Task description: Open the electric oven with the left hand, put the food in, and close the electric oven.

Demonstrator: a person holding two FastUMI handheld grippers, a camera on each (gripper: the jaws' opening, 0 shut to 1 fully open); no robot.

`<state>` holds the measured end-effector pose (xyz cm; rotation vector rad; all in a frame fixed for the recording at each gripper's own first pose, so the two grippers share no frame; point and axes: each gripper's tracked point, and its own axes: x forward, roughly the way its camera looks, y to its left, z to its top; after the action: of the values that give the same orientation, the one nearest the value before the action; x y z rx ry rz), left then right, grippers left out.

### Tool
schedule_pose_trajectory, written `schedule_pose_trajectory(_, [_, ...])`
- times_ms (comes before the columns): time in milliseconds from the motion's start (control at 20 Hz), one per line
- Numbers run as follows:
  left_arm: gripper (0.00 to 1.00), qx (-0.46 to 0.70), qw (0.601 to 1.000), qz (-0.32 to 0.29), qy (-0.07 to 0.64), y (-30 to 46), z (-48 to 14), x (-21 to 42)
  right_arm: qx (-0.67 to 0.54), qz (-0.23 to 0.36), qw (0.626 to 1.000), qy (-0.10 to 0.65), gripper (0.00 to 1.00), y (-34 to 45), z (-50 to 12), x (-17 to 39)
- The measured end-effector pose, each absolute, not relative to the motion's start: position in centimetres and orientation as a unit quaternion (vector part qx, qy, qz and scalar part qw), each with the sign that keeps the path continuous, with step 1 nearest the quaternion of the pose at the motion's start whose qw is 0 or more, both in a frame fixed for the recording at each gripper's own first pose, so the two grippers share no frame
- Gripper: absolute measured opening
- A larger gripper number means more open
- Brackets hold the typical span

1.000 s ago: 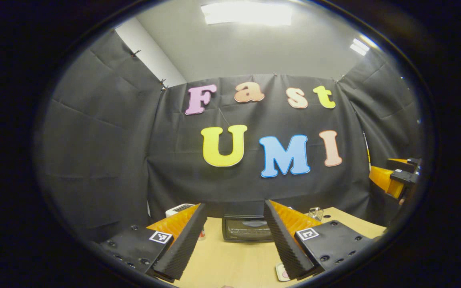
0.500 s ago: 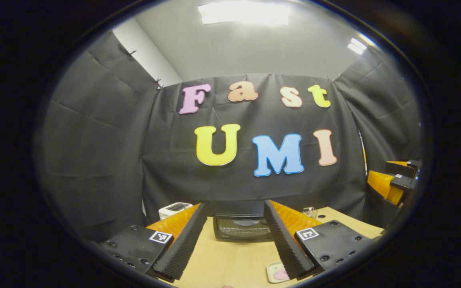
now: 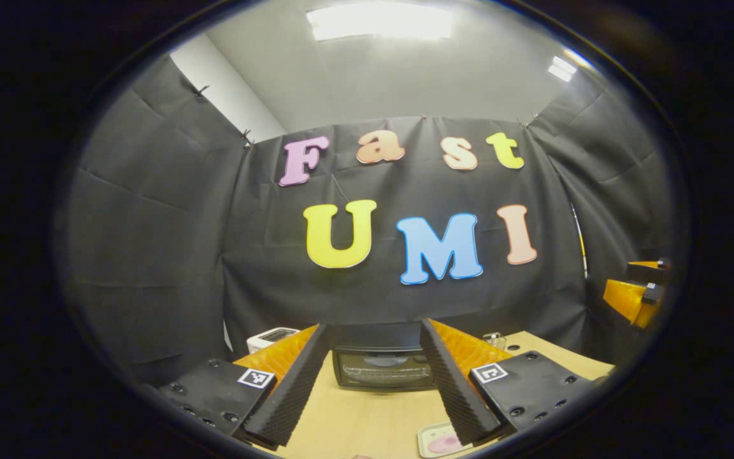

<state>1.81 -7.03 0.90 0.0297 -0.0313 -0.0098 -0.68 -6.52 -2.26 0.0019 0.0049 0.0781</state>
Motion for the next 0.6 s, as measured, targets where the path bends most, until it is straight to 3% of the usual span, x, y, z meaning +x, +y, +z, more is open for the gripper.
schedule_pose_trajectory(150, [0.90,0.013,1.000,-0.015,-0.014,-7.4,0.3,4.4,0.002,0.032,0.999,0.006,0.96,-7.0,-2.6,0.1])
schedule_pose_trajectory(200, [1.00,0.013,1.000,-0.020,-0.013,-7.6,-0.2,5.4,0.002,0.030,1.000,0.007,0.96,-6.9,-2.7,0.4])
schedule_pose_trajectory(600, [1.00,0.006,0.998,-0.056,0.014,-7.1,-5.6,16.0,-0.009,-0.001,1.000,0.005,0.96,-5.4,-2.8,4.2])
